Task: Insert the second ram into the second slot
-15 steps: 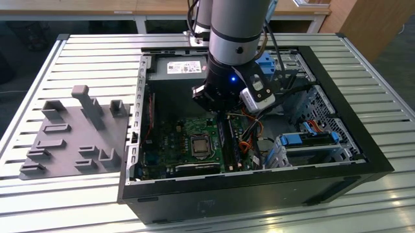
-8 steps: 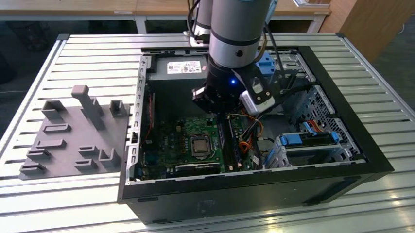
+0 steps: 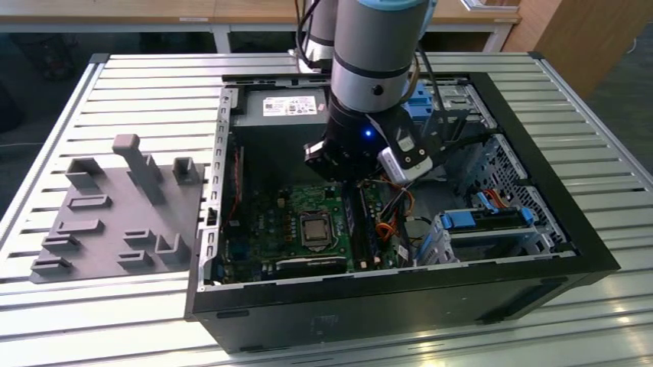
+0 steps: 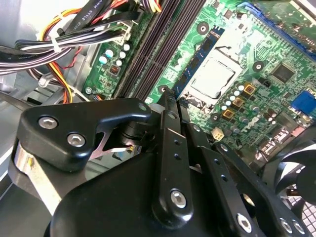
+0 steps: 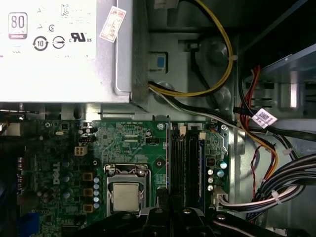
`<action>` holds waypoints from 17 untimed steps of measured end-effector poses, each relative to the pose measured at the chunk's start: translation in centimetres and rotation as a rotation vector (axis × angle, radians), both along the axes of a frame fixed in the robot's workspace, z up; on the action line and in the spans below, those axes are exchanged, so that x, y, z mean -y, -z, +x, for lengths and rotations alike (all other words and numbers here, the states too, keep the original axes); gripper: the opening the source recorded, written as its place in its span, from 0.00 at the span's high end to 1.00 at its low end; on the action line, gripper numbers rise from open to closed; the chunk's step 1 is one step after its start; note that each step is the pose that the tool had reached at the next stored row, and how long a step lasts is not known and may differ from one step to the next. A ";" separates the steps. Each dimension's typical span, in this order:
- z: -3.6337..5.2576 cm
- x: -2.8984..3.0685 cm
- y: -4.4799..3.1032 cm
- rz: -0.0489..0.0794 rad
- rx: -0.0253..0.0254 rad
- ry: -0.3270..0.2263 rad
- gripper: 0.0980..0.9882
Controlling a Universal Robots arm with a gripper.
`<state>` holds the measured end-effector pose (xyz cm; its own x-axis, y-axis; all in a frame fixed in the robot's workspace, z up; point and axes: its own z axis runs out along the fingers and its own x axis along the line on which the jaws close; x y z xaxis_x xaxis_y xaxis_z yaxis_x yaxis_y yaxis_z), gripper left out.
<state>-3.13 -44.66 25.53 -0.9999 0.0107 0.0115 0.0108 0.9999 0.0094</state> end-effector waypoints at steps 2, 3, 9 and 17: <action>0.00 0.03 0.09 0.000 -0.0002 0.000 0.96; 0.01 0.11 0.12 0.000 -0.0002 0.000 0.96; 0.01 0.72 0.26 0.000 -0.0006 0.002 0.96; 0.25 0.94 0.59 0.000 -0.0016 0.002 0.96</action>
<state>-2.88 -45.60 24.94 -0.9998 0.0126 0.0132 0.0127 0.9999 0.0091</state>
